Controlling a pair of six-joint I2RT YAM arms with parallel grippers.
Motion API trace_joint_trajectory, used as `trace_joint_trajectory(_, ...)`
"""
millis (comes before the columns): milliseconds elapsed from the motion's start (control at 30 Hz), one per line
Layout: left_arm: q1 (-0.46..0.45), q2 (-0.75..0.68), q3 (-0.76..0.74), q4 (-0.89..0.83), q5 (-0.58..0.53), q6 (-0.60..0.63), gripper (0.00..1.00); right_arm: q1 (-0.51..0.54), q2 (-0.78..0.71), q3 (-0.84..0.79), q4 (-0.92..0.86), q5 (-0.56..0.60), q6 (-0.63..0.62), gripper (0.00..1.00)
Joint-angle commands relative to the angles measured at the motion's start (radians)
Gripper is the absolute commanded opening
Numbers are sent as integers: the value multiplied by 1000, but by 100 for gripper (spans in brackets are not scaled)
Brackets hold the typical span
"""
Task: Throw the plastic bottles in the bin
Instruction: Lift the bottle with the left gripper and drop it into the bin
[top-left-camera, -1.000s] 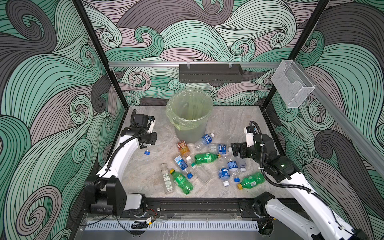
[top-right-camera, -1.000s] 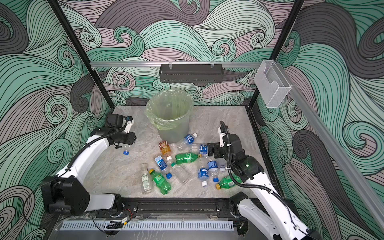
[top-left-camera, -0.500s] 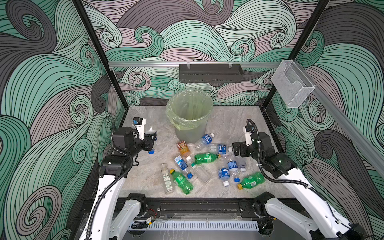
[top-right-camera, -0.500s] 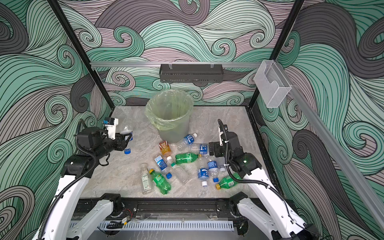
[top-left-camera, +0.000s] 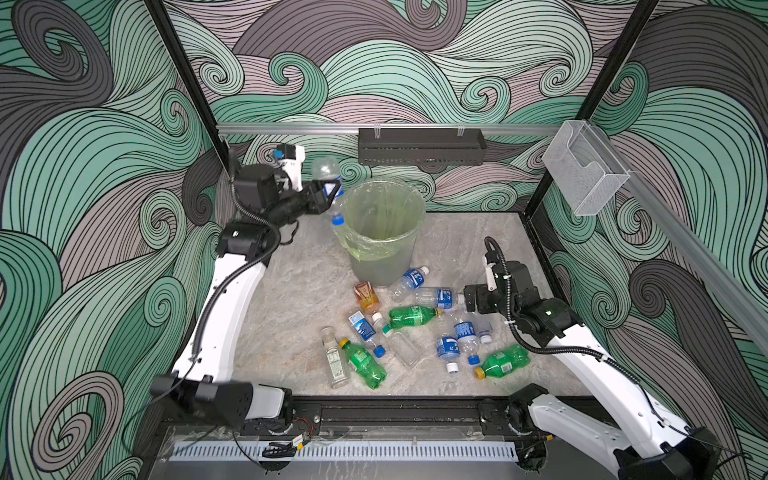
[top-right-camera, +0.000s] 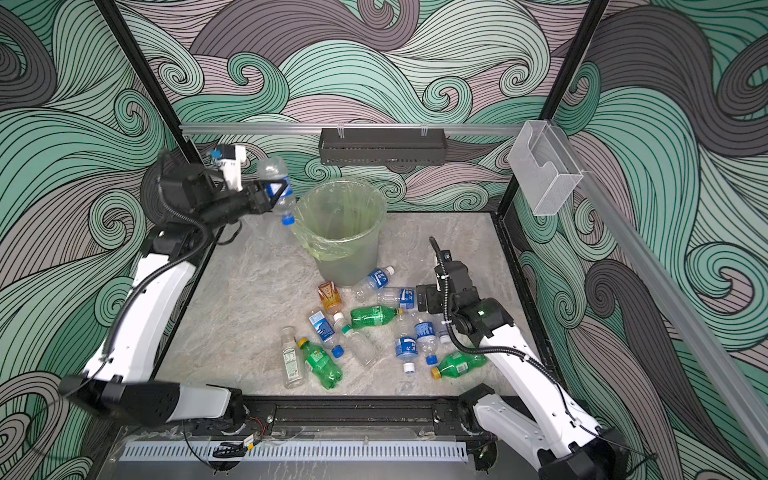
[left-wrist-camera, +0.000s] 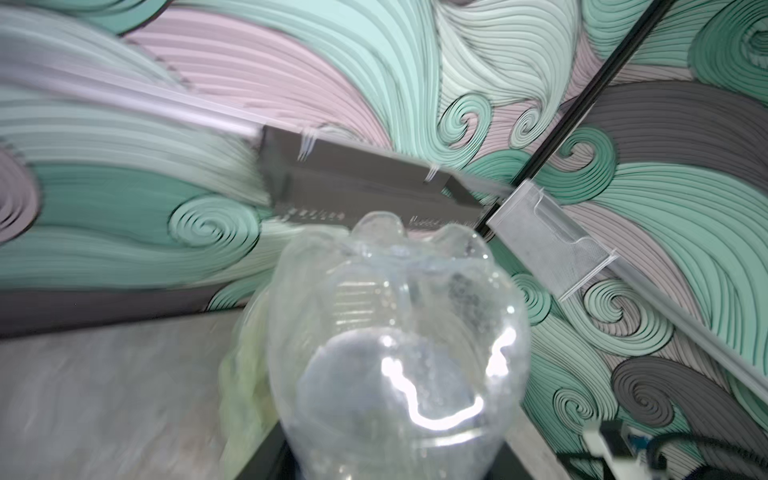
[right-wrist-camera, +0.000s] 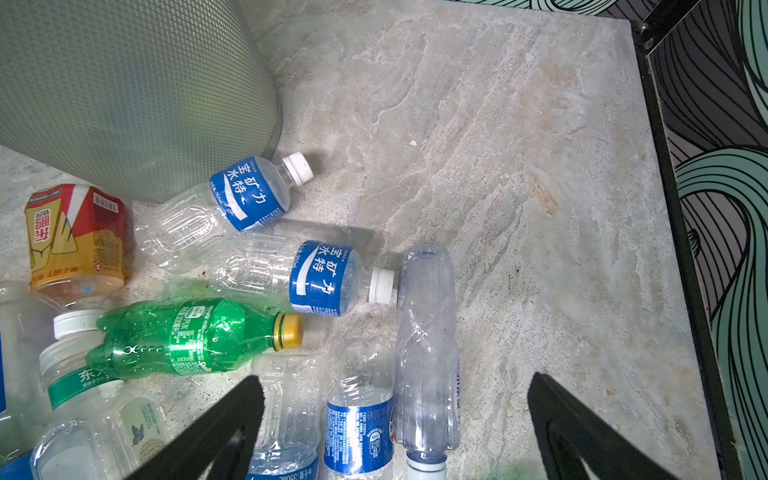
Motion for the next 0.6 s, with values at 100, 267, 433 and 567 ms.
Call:
trace_joint_trajectory(100,-130,289,368,-280,-162,72,74,-9,-10,28,-66,18,34,100)
trace_joint_trajectory(267,-143,102,66,-89,-223,50,87,-36,-3,-2,-75,-9,28,100)
trace_joint_trajectory(433,-142,-69,-111,-136,-272,103,88,-83,66,-1,-82,-41,34,100)
trace_joint_trajectory(567,-140,-243,-268,-178,-333,142,90,-121,134,4,-103,-46,43,100)
